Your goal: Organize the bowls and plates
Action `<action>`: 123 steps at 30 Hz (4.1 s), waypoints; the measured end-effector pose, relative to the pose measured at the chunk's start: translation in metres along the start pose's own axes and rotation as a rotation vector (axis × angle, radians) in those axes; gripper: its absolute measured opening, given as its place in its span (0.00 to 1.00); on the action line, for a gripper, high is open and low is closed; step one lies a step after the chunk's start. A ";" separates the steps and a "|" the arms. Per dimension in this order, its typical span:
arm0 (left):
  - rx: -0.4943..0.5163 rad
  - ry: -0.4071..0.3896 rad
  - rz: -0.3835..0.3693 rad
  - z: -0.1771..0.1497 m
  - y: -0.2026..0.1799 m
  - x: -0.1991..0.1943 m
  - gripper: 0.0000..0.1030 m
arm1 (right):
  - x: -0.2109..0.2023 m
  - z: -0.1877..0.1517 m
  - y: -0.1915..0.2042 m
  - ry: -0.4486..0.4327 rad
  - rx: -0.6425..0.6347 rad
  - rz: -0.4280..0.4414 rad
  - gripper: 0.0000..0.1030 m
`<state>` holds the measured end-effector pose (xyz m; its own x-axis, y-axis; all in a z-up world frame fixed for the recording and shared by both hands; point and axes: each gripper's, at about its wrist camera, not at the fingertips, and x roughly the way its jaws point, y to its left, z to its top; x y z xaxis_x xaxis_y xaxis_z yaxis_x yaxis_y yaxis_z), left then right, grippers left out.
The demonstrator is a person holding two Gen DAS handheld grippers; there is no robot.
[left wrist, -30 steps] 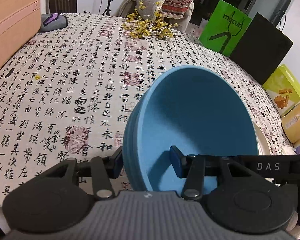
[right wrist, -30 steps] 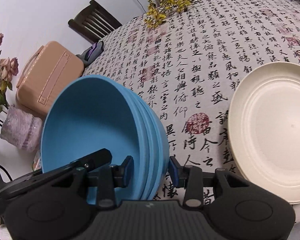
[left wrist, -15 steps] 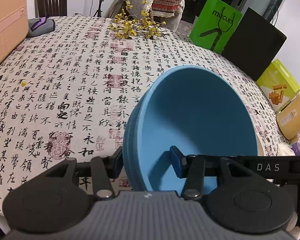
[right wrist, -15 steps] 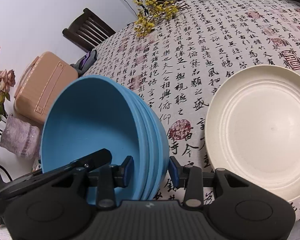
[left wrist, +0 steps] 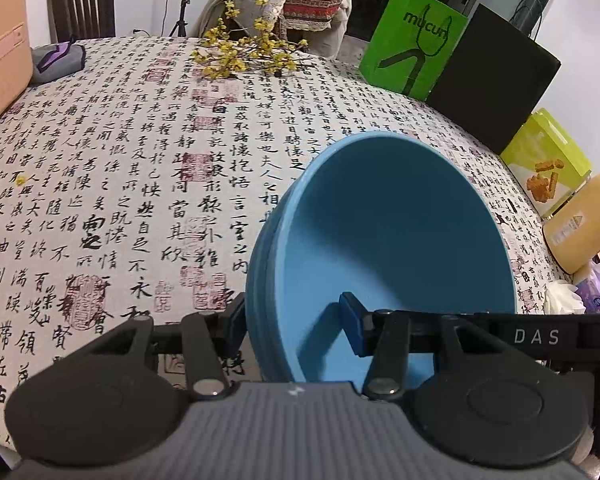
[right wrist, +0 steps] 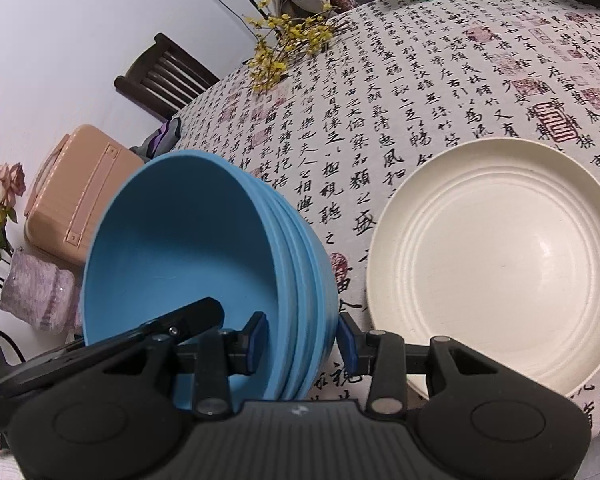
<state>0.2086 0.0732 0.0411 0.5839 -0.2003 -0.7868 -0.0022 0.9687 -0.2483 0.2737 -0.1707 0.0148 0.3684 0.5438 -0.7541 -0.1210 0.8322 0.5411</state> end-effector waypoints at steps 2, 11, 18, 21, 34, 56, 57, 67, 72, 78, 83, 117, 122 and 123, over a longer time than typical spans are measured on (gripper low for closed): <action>0.005 0.001 -0.004 0.001 -0.004 0.002 0.47 | -0.003 0.000 -0.003 -0.006 0.005 -0.002 0.37; 0.025 0.006 -0.016 0.006 -0.021 0.010 0.47 | -0.013 0.003 -0.020 -0.026 0.021 -0.007 0.37; 0.039 0.011 -0.028 0.009 -0.036 0.018 0.47 | -0.020 0.006 -0.034 -0.042 0.040 -0.011 0.37; 0.044 0.017 -0.036 0.011 -0.043 0.024 0.47 | -0.022 0.006 -0.042 -0.049 0.051 -0.012 0.37; 0.100 0.046 -0.074 0.012 -0.083 0.050 0.47 | -0.037 0.011 -0.084 -0.076 0.107 -0.038 0.37; 0.123 0.111 -0.099 0.007 -0.116 0.088 0.48 | -0.043 0.017 -0.137 -0.063 0.161 -0.068 0.37; 0.121 0.113 -0.100 0.007 -0.116 0.089 0.48 | -0.043 0.017 -0.138 -0.065 0.161 -0.068 0.37; 0.126 0.011 -0.141 -0.001 -0.111 0.067 0.75 | -0.063 0.012 -0.133 -0.155 0.120 -0.011 0.59; 0.136 -0.151 -0.152 -0.015 -0.100 0.036 0.91 | -0.086 0.000 -0.124 -0.266 0.039 0.019 0.75; 0.177 -0.408 -0.132 -0.056 -0.086 -0.004 1.00 | -0.108 -0.036 -0.111 -0.448 -0.125 0.008 0.96; 0.206 -0.635 -0.055 -0.108 -0.073 -0.028 1.00 | -0.115 -0.085 -0.096 -0.639 -0.310 -0.066 1.00; 0.135 -0.666 0.071 -0.264 0.022 -0.062 1.00 | -0.095 -0.280 -0.091 -0.835 -0.328 -0.329 1.00; 0.138 -0.666 0.069 -0.265 0.023 -0.063 1.00 | -0.095 -0.280 -0.087 -0.832 -0.338 -0.333 1.00; 0.140 -0.669 0.068 -0.265 0.023 -0.063 1.00 | -0.095 -0.280 -0.087 -0.831 -0.337 -0.333 1.00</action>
<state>-0.0433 0.0688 -0.0651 0.9619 -0.0483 -0.2690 0.0221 0.9948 -0.0995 -0.0085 -0.2644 -0.0649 0.9526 0.1309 -0.2745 -0.1034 0.9882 0.1127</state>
